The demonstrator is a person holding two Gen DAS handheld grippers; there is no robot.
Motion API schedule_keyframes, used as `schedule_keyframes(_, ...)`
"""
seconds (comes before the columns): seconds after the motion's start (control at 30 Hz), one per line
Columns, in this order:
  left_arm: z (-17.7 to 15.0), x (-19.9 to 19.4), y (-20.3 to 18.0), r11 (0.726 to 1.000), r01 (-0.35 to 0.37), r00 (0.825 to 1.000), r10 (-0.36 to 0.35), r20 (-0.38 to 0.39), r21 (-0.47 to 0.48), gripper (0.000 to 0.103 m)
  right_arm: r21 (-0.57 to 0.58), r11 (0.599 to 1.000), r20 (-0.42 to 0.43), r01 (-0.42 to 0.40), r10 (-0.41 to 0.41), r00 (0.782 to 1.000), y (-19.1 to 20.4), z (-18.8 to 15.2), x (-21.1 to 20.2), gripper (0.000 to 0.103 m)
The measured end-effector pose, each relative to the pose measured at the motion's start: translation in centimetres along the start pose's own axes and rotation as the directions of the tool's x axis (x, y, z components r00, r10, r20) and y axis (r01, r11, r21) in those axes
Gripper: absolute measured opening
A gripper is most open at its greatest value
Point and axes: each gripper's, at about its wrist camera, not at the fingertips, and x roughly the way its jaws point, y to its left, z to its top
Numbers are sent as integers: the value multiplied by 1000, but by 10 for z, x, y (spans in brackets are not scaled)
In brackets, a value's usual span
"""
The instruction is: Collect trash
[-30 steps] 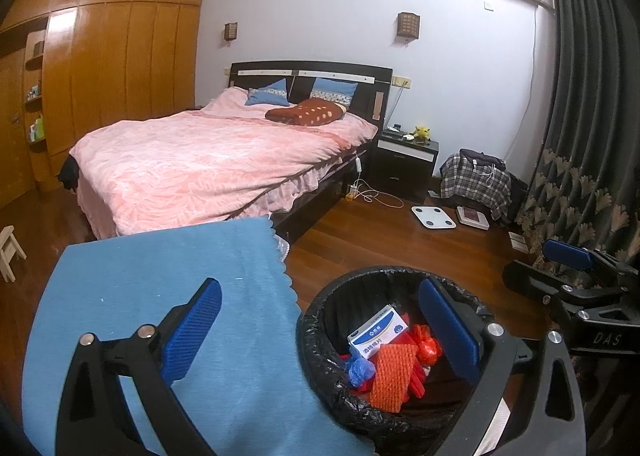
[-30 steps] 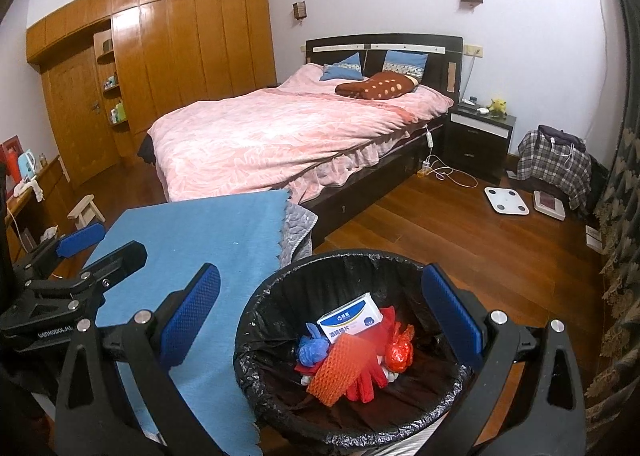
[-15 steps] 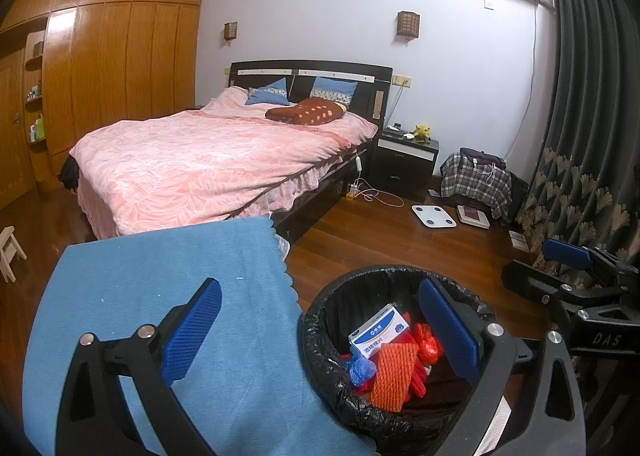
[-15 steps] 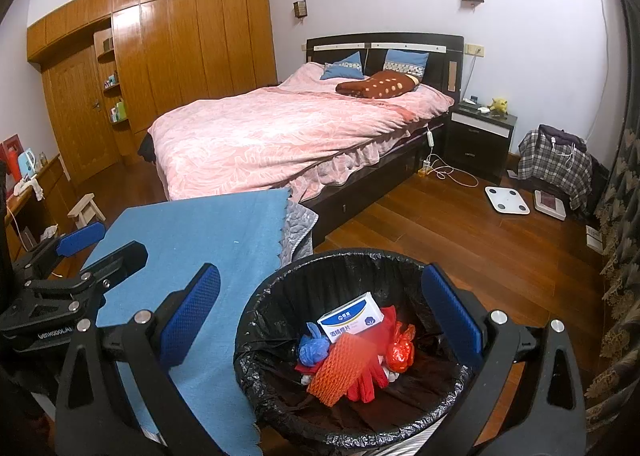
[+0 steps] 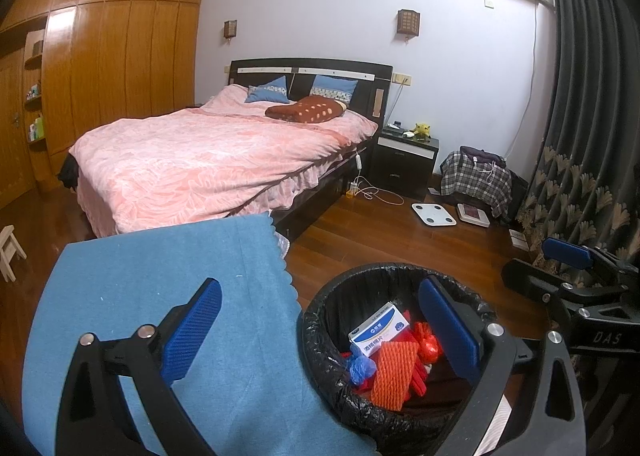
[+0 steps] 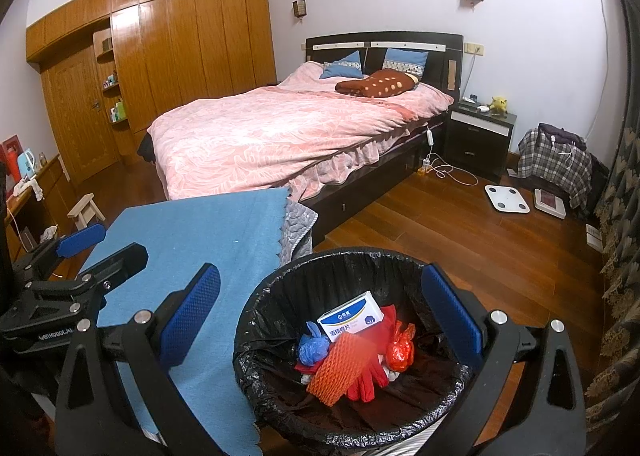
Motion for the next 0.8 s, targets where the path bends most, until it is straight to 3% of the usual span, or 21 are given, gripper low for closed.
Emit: schedule_keyframes(0.8, 1, 0, 0, 1000, -1, 1000, 1, -4, -2, 97, -1, 1000, -3, 0, 0, 1000, 1, 1, 1, 98)
